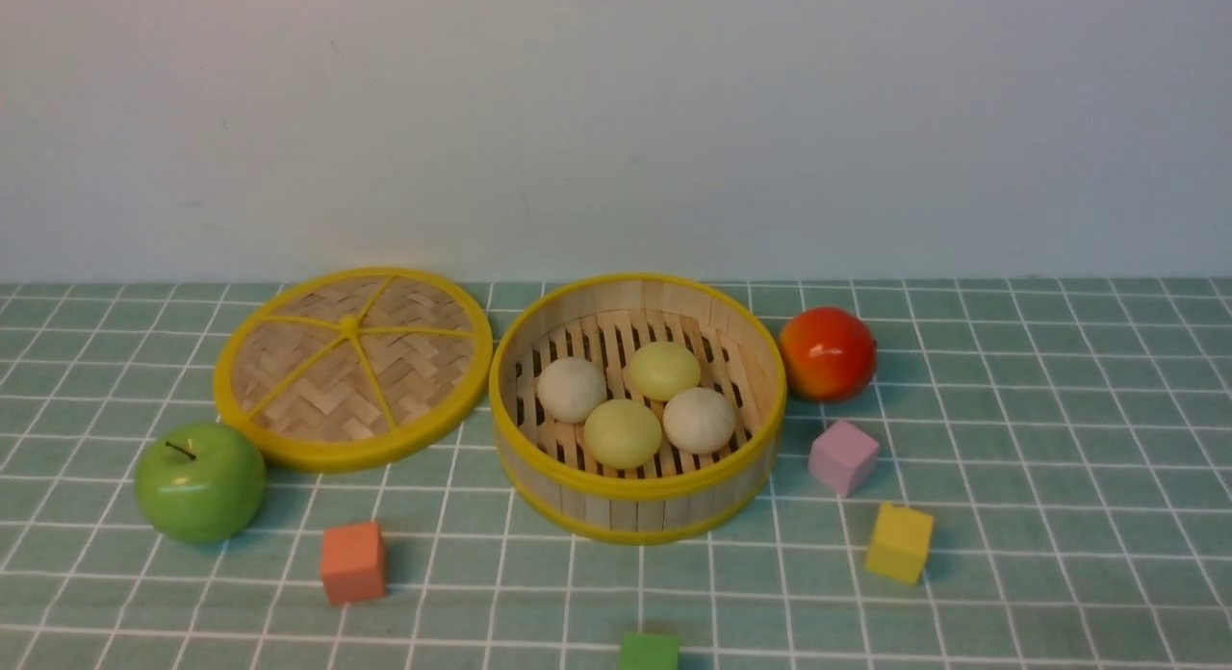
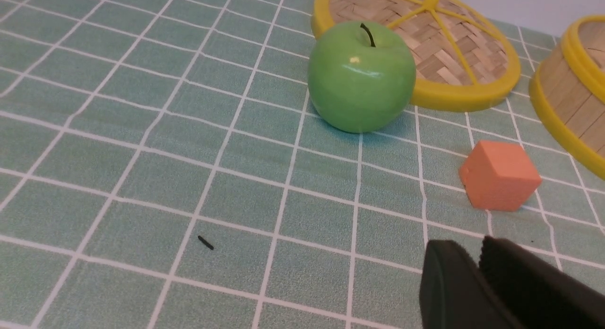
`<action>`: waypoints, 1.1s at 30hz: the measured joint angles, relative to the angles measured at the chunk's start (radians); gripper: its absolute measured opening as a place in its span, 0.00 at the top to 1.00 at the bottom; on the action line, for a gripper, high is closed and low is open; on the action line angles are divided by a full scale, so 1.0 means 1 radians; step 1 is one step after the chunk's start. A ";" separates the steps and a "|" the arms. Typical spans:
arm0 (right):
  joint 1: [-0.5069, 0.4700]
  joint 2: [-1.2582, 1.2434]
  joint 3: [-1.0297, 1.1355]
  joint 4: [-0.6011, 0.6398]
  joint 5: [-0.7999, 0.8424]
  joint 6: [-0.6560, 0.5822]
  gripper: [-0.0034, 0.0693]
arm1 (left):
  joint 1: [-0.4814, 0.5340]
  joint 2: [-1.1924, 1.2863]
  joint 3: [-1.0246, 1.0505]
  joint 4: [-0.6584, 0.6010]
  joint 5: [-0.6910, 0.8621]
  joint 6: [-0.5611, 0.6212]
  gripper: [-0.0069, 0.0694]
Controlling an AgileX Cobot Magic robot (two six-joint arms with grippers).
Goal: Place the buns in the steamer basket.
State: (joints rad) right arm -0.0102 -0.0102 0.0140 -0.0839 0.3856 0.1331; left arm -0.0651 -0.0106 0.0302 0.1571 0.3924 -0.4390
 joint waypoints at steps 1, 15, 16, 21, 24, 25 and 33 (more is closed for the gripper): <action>0.000 0.000 0.000 0.000 0.000 0.000 0.95 | 0.000 0.000 0.000 0.000 0.000 0.000 0.76; 0.000 0.000 0.000 0.004 0.000 0.000 0.94 | 0.000 0.000 0.000 0.000 0.000 0.000 0.75; 0.000 0.000 0.000 0.004 0.000 0.000 0.94 | 0.000 0.000 0.000 0.000 0.000 0.000 0.75; 0.000 0.000 0.000 0.004 0.000 0.000 0.93 | 0.000 0.000 0.000 0.000 0.000 0.000 0.74; 0.000 0.000 0.000 0.004 0.000 0.000 0.92 | 0.000 0.000 0.000 0.000 0.000 0.000 0.74; 0.000 0.000 0.000 0.004 0.000 0.000 0.92 | 0.000 0.000 0.000 0.000 0.000 0.000 0.74; 0.000 0.000 0.000 0.004 0.000 0.000 0.91 | 0.000 0.000 0.000 0.000 0.000 0.000 0.74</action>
State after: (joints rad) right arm -0.0102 -0.0102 0.0140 -0.0804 0.3856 0.1331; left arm -0.0651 -0.0106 0.0302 0.1571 0.3924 -0.4390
